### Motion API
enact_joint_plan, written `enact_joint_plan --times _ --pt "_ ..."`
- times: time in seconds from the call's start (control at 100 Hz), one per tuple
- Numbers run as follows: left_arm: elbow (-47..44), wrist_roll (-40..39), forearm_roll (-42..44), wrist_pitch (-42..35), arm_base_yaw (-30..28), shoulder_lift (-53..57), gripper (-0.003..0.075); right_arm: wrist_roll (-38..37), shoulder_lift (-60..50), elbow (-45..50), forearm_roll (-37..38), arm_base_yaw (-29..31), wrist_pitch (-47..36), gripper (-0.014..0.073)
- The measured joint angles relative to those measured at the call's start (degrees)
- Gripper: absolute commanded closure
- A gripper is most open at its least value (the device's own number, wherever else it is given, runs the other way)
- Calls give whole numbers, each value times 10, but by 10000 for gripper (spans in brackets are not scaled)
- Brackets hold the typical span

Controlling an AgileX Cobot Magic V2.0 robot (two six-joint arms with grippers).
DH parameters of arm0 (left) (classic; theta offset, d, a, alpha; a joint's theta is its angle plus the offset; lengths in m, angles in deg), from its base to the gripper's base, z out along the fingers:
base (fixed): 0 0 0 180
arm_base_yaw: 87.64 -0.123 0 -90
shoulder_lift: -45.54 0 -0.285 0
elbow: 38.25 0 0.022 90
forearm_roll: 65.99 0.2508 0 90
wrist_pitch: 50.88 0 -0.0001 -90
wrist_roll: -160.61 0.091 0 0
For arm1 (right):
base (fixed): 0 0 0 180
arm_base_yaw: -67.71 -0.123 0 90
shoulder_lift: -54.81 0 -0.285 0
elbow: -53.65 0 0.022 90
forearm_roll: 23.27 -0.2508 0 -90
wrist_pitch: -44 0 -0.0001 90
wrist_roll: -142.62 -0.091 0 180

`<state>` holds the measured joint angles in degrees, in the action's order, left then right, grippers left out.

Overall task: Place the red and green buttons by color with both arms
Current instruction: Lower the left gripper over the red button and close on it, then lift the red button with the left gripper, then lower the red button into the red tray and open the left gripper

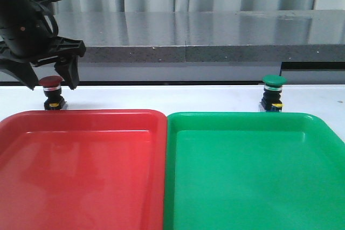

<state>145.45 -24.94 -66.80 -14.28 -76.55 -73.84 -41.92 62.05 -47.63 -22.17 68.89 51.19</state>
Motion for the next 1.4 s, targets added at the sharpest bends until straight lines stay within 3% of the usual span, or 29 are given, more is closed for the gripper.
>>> enact_joint_plan --times 0.26,0.45,0.91,1.11,1.4 --pt "0 0 1 1 0 0 523 0 0 0 0 0 0 660" --pt "0 0 1 6 0 0 608 0 0 0 0 0 0 660" --pt "-17 -1 -34 46 0 132 619 0 0 0 0 0 0 660" --pt "-92 -8 -37 38 9 199 619 0 0 0 0 0 0 660" --pt "-190 -43 -40 -11 70 228 619 0 0 0 0 0 0 660"
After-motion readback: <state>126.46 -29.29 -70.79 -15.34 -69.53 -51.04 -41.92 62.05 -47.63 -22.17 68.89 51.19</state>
